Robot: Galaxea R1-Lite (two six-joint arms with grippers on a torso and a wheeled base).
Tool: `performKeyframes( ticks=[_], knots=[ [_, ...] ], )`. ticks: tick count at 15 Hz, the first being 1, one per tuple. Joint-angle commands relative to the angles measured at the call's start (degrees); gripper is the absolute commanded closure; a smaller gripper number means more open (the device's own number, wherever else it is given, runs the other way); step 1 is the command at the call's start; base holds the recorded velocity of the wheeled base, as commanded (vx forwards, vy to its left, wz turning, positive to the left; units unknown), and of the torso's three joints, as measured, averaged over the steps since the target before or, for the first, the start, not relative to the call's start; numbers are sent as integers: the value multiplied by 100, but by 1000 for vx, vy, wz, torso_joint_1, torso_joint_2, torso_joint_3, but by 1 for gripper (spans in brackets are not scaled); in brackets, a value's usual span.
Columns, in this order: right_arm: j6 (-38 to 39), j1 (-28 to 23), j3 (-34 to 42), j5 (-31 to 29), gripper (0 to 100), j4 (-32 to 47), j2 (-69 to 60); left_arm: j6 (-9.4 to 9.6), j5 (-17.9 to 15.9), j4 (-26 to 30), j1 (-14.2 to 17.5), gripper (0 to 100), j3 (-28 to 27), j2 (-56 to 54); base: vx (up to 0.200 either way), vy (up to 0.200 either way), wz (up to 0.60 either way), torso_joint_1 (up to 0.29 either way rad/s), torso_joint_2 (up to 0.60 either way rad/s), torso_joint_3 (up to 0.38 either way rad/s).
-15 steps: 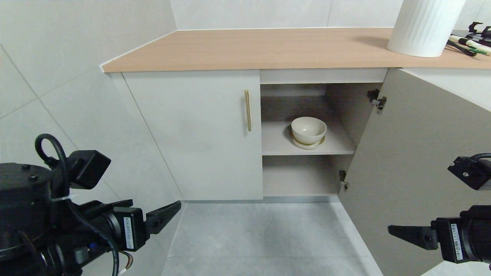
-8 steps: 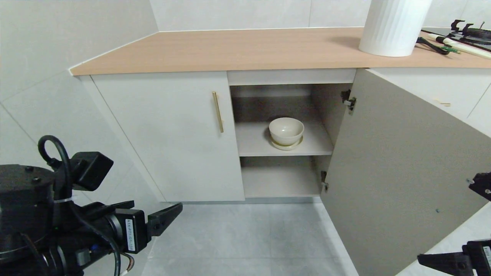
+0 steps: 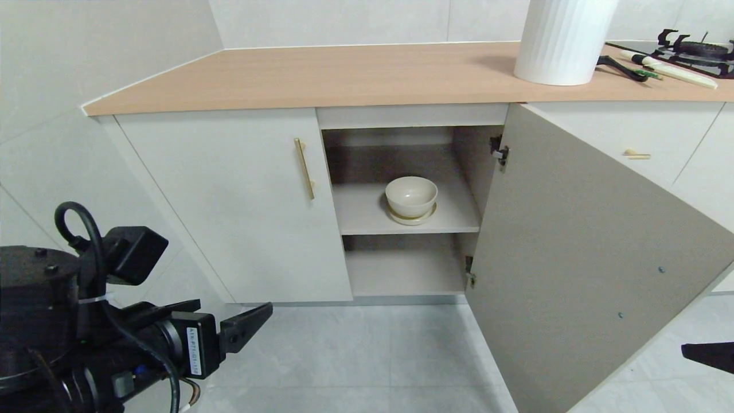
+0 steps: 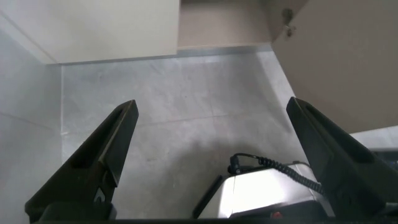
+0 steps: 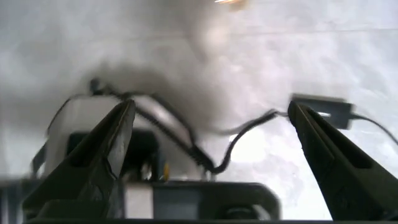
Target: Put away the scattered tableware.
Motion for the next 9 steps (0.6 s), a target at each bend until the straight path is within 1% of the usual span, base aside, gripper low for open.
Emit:
performKeyframes(
  ticks=[1,3,5,6,7,9],
  knots=[
    [-311,-704,-60,-22,0,10,47,-3,1,-2,-2,0,8,21,0,0,0,0,0,0],
    [-724,-1336,-122,-22,0,89,74,-3,1,-2,-2,0,8,39,0,0,0,0,0,0],
    [-1014,-1829,-122,-30,0,80,161,-3,-7,-11,-2,0,8,56,0,0,0,0,0,0],
    [-1022,-1952,-113,-30,0,1,267,-3,-7,-11,-2,0,8,56,0,0,0,0,0,0],
    [-996,-2092,-86,-30,0,-289,372,-3,-7,-11,-2,0,8,56,0,0,0,0,0,0],
    [-987,-2523,151,75,0,-1265,645,-3,-7,-2,-2,0,17,56,0,0,0,0,0,0]
  ],
)
